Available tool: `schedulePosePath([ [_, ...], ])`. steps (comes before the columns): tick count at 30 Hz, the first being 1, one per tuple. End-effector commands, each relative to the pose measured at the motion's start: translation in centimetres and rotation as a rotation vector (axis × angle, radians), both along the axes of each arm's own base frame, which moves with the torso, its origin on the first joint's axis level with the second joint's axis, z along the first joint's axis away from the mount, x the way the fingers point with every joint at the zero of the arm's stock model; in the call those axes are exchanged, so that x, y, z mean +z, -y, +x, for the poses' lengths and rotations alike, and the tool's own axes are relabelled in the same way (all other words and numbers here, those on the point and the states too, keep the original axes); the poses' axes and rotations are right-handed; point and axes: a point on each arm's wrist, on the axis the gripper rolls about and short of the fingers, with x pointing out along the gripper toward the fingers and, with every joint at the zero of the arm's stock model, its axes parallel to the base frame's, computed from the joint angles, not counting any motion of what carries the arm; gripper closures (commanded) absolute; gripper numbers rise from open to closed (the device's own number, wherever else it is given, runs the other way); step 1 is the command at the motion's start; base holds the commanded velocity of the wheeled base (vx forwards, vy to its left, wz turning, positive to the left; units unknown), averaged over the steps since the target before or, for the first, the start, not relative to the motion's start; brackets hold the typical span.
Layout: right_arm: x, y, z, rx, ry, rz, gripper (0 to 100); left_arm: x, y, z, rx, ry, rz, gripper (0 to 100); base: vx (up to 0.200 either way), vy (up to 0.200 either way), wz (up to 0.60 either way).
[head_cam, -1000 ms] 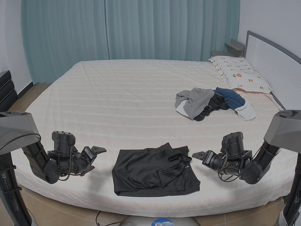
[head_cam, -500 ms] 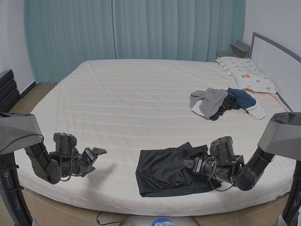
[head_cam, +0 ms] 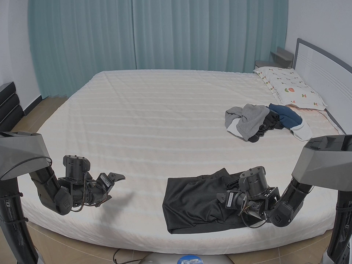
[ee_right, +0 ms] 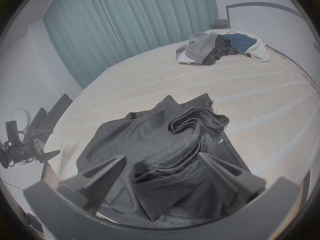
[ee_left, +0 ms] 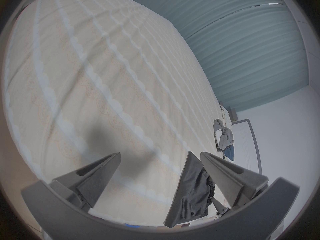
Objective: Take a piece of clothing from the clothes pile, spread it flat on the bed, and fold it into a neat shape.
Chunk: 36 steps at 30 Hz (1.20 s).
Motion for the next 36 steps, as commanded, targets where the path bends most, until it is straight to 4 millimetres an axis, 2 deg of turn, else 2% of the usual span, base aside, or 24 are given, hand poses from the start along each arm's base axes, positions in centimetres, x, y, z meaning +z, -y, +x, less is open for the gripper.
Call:
schedulePosePath([
  [1, -0.5, 0.1, -0.2, 0.003, -0.017, -0.015, 100, -0.1, 0.0, 0.0, -0.001, -0.002, 0.001, 0, 0.0, 0.0, 0.0],
  [12, -0.3, 1.6, -1.6, 0.002, -0.044, -0.053, 100, -0.1, 0.0, 0.0, -0.002, -0.004, 0.004, 0, 0.0, 0.0, 0.0],
  [17, 0.5, 3.6, -2.0, -0.015, -0.047, -0.077, 100, -0.2, 0.1, -0.1, -0.004, -0.005, 0.004, 0, 0.0, 0.0, 0.0],
  [18, 1.0, 4.7, -2.0, -0.034, -0.04, -0.076, 100, -0.2, 0.1, -0.1, -0.004, -0.007, 0.004, 0, 0.0, 0.0, 0.0],
  [22, 1.6, 6.8, -2.7, -0.035, -0.056, -0.087, 100, -0.2, 0.1, -0.1, -0.004, -0.006, 0.005, 0, 0.0, 0.0, 0.0],
  [25, 1.5, 8.2, -3.6, 0.034, -0.097, -0.077, 100, -0.2, 0.1, -0.2, -0.004, -0.008, 0.006, 0, 0.0, 0.0, 0.0],
  [27, 1.2, 8.7, -3.5, 0.044, -0.112, -0.074, 100, -0.2, 0.1, -0.1, -0.004, -0.007, 0.004, 0, 0.0, 0.0, 0.0],
  [33, 0.1, 8.8, -3.6, 0.069, -0.15, -0.107, 100, -0.2, 0.1, -0.2, -0.004, -0.008, 0.006, 0, 0.0, 0.0, 0.0],
  [34, 0.1, 8.8, -3.6, 0.069, -0.15, -0.107, 0, -0.2, 0.1, -0.2, -0.004, -0.008, 0.006, 0, 0.0, 0.0, 0.0],
  [36, 0.1, 9.6, -3.6, 0.061, -0.152, -0.128, 0, -0.2, 0.1, -0.2, -0.003, -0.008, 0.006, 0, 0.0, 0.0, 0.0],
])
